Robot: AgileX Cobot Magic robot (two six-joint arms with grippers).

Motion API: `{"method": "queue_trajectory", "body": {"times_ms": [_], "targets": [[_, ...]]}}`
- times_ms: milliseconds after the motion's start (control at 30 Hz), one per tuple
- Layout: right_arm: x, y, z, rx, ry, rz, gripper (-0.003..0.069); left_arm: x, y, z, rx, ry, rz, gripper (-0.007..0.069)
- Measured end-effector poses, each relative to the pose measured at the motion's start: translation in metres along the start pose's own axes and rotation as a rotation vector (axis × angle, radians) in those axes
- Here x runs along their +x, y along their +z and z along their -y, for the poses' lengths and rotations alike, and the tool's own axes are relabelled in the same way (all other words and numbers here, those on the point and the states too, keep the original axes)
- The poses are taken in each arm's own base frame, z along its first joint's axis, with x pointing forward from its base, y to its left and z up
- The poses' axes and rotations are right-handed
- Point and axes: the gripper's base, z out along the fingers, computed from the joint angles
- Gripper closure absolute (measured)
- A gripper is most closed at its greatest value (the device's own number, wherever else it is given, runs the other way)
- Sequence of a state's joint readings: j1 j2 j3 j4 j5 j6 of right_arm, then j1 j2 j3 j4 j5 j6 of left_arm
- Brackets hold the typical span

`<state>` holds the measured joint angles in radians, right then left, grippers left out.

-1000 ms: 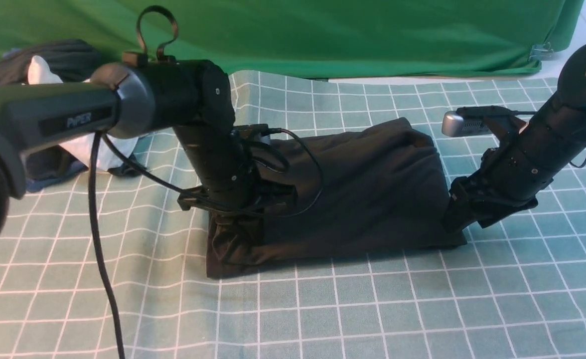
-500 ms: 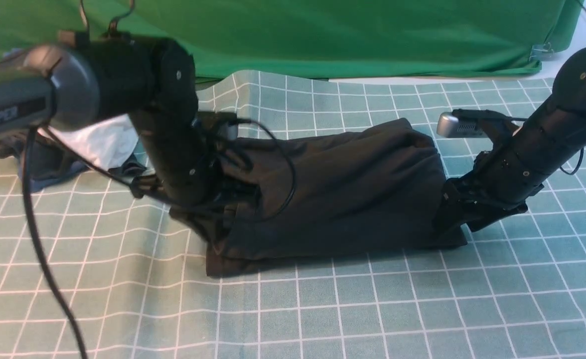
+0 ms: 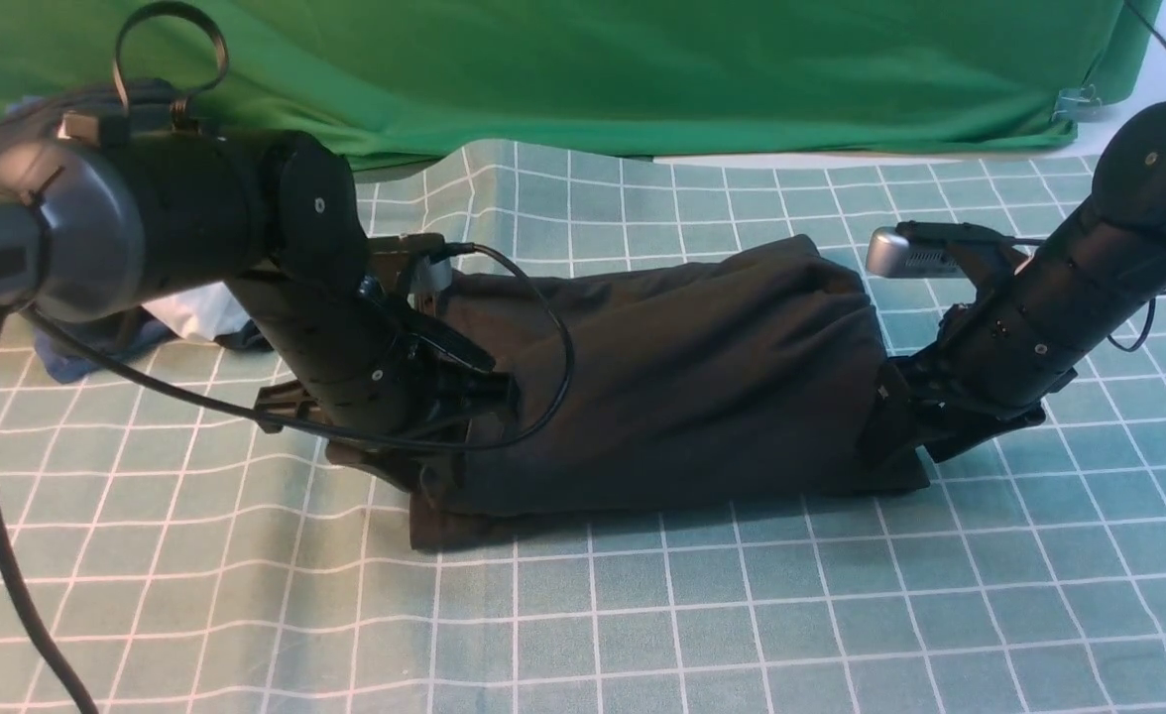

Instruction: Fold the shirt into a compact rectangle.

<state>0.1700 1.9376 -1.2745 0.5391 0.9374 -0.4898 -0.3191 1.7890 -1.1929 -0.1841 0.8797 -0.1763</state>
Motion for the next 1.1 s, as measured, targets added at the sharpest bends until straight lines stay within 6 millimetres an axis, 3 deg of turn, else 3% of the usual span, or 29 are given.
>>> {"method": "queue_trajectory", "body": {"times_ms": [33,67,100,133,167,233,400,567,600,633,667,700,733,767,800,933,1100], "targets": [[0.0,0.0,0.0,0.0,0.0,0.0,0.0172,0.0,0.0,0.0,0.0,-0.001,0.001,0.0289],[0.0,0.0,0.0,-0.002,-0.001,0.001,0.0172,-0.001,0.0,0.0,0.002,0.001,0.013,0.0159],[0.0,0.0,0.0,-0.002,0.0,0.001,0.0172,-0.001,0.0,0.0,0.003,0.001,0.015,0.0144],[0.0,0.0,-0.001,-0.002,-0.002,0.0,0.0172,-0.003,0.001,0.0,0.004,0.002,0.026,0.0039],[0.0,0.001,-0.002,-0.002,-0.004,0.001,0.0172,-0.004,0.004,0.0,0.004,0.003,0.031,-0.0004],[-0.001,0.002,-0.004,-0.002,-0.009,0.001,0.0172,-0.006,0.014,-0.001,0.002,-0.003,0.024,-0.0046],[-0.002,0.003,-0.006,0.002,-0.02,0.013,0.0172,-0.007,0.04,-0.003,-0.003,-0.004,-0.031,-0.006],[-0.005,0.004,-0.004,0.021,-0.021,0.046,0.0172,-0.007,0.042,-0.003,0.004,-0.005,-0.038,0.0058],[-0.006,0.004,-0.004,0.023,-0.021,0.051,0.0172,-0.007,0.041,-0.002,0.006,-0.005,-0.04,0.0116],[-0.006,0.007,-0.003,0.025,-0.018,0.051,0.0172,-0.006,0.041,-0.002,0.012,-0.008,-0.047,0.0227],[-0.006,0.007,-0.003,0.025,-0.018,0.05,0.0172,-0.006,0.041,-0.001,0.013,-0.008,-0.048,0.0258],[-0.006,0.01,-0.002,0.023,-0.016,0.04,0.0172,-0.006,0.041,-0.001,0.02,-0.013,-0.053,0.0389],[-0.006,0.01,-0.002,0.022,-0.015,0.038,0.0172,-0.006,0.041,-0.001,0.023,-0.008,-0.055,0.0468],[-0.005,0.011,-0.002,0.021,-0.015,0.036,0.0172,-0.005,0.041,0.0,0.024,-0.009,-0.056,0.0468],[-0.005,0.013,-0.002,0.017,-0.014,0.023,0.0172,-0.005,0.041,0.0,0.028,0.001,-0.061,0.0545],[-0.003,0.014,-0.001,0.013,-0.015,0.004,0.0172,-0.005,0.036,0.0,0.026,0.028,-0.049,0.0582],[-0.003,0.021,-0.005,0.008,-0.035,-0.018,0.0174,-0.005,0.013,0.001,0.016,0.061,0.01,0.0582]]}}
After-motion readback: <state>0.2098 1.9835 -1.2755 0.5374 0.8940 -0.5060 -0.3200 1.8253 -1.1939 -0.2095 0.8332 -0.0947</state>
